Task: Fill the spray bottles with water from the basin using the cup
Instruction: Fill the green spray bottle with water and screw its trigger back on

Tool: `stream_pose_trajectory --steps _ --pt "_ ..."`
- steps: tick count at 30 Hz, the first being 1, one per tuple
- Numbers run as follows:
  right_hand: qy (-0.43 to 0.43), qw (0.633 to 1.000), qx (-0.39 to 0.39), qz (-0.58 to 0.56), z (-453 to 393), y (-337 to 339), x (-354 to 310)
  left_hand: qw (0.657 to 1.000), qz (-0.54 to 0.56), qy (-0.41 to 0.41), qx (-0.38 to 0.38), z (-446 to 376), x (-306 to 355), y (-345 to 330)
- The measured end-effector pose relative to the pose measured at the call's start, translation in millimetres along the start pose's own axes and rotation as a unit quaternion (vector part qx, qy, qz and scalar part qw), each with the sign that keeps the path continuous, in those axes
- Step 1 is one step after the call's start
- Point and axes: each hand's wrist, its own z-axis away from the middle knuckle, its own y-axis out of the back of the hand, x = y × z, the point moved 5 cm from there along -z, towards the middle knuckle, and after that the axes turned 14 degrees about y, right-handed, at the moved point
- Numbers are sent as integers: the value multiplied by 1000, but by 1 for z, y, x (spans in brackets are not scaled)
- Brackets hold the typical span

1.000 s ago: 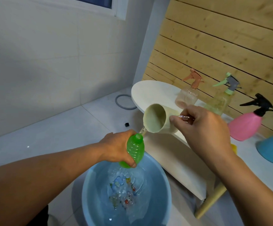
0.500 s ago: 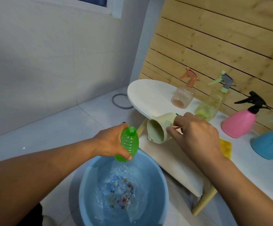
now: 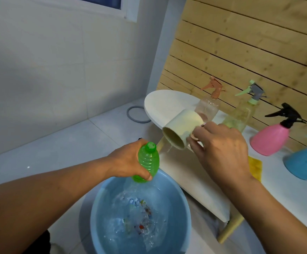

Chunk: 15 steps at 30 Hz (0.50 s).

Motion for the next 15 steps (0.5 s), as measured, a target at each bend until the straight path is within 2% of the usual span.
stream_pose_trajectory --steps 2,4,7,9,11,15 --pt "-77 994 7 -78 -3 -1 14 1000 16 -4 2 1 2 1" --pt "-193 965 21 -177 -8 -4 32 999 37 -12 7 2 4 2" --pt "-329 874 50 -354 -21 -28 56 998 65 -19 15 2 6 4" --pt "-373 807 70 -452 -38 -48 64 997 75 -23 18 0 7 4" --pt "-404 755 54 -513 -56 -69 65 996 82 -27 18 -1 9 4" --pt "-452 688 3 -567 -84 -120 59 995 91 -28 20 -6 10 0"
